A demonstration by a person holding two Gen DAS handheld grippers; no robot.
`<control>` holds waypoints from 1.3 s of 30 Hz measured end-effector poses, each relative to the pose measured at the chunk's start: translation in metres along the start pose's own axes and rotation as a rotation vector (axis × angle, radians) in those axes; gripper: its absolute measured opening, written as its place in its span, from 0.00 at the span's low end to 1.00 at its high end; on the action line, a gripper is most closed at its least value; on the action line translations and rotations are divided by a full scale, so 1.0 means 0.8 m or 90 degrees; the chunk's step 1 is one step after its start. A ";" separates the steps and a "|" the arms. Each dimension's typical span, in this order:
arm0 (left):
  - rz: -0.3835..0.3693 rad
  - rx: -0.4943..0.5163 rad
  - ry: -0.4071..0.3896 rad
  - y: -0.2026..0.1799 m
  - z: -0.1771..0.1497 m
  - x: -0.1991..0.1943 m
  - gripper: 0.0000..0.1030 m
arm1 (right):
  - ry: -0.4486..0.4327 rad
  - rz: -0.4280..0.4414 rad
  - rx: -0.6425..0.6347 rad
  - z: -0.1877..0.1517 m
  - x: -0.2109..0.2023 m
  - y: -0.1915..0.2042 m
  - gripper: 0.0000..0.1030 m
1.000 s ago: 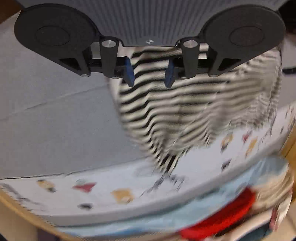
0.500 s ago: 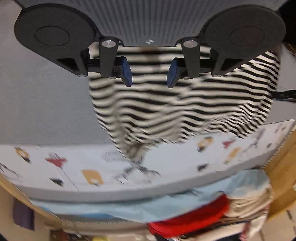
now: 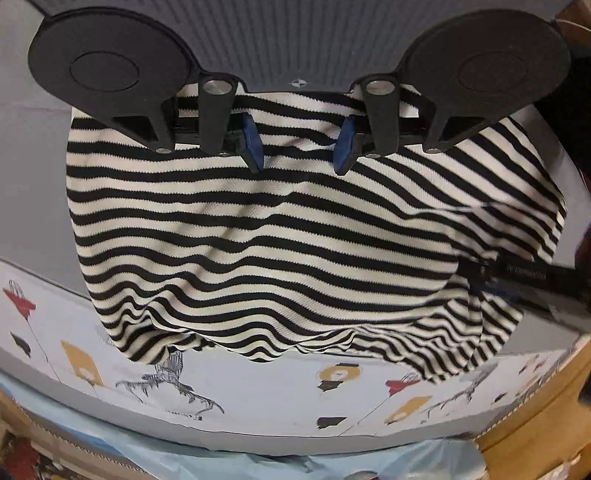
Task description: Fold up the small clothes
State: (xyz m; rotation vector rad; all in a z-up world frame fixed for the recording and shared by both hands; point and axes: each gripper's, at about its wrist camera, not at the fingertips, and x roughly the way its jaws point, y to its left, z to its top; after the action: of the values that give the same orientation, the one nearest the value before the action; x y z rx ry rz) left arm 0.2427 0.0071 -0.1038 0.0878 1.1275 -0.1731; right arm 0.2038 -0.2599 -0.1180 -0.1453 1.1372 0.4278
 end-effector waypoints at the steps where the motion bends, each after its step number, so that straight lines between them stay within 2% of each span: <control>1: 0.002 0.002 -0.017 0.004 -0.003 -0.010 0.32 | -0.003 0.002 0.007 0.001 -0.003 -0.003 0.42; 6: 0.010 -0.016 -0.099 0.039 -0.015 -0.075 0.44 | -0.056 -0.021 0.003 0.000 -0.031 0.000 0.42; 9: 0.035 -0.050 -0.142 0.071 -0.028 -0.125 0.45 | -0.107 -0.038 0.015 -0.001 -0.056 0.008 0.42; 12: 0.040 -0.069 -0.202 0.097 -0.050 -0.171 0.47 | -0.154 -0.029 0.013 -0.003 -0.078 0.036 0.43; 15: 0.033 -0.118 -0.243 0.119 -0.076 -0.195 0.50 | -0.182 -0.011 -0.024 -0.006 -0.087 0.081 0.42; 18: 0.033 -0.130 -0.234 0.134 -0.087 -0.200 0.50 | -0.195 0.018 -0.065 -0.010 -0.085 0.138 0.38; 20: 0.052 -0.133 -0.228 0.143 -0.090 -0.199 0.50 | -0.196 0.051 -0.081 -0.013 -0.078 0.175 0.11; 23: 0.052 -0.159 -0.224 0.161 -0.094 -0.199 0.50 | -0.192 0.085 -0.118 -0.014 -0.060 0.226 0.10; 27: 0.054 -0.187 -0.213 0.182 -0.098 -0.196 0.50 | -0.178 0.121 -0.208 -0.018 -0.030 0.289 0.10; 30: 0.057 -0.185 -0.204 0.188 -0.100 -0.193 0.50 | -0.168 0.139 -0.276 -0.026 -0.010 0.328 0.12; 31: 0.059 -0.182 -0.203 0.189 -0.100 -0.192 0.50 | -0.165 0.146 -0.295 -0.028 -0.004 0.340 0.15; 33: 0.060 -0.180 -0.201 0.191 -0.100 -0.191 0.50 | -0.157 0.147 -0.323 -0.030 0.009 0.357 0.29; 34: 0.061 -0.180 -0.200 0.192 -0.100 -0.190 0.50 | -0.150 0.140 -0.334 -0.031 0.016 0.363 0.39; 35: 0.063 -0.181 -0.199 0.194 -0.101 -0.190 0.50 | -0.144 0.133 -0.342 -0.032 0.024 0.368 0.44; 39: 0.065 -0.196 -0.191 0.205 -0.102 -0.186 0.50 | -0.095 0.088 -0.384 -0.036 0.059 0.381 0.46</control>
State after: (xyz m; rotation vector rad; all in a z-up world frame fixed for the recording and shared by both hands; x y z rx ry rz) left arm 0.1375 0.1954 -0.0070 -0.1500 0.8368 0.0783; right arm 0.0734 0.0202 -0.1418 -0.5543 0.8460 0.8837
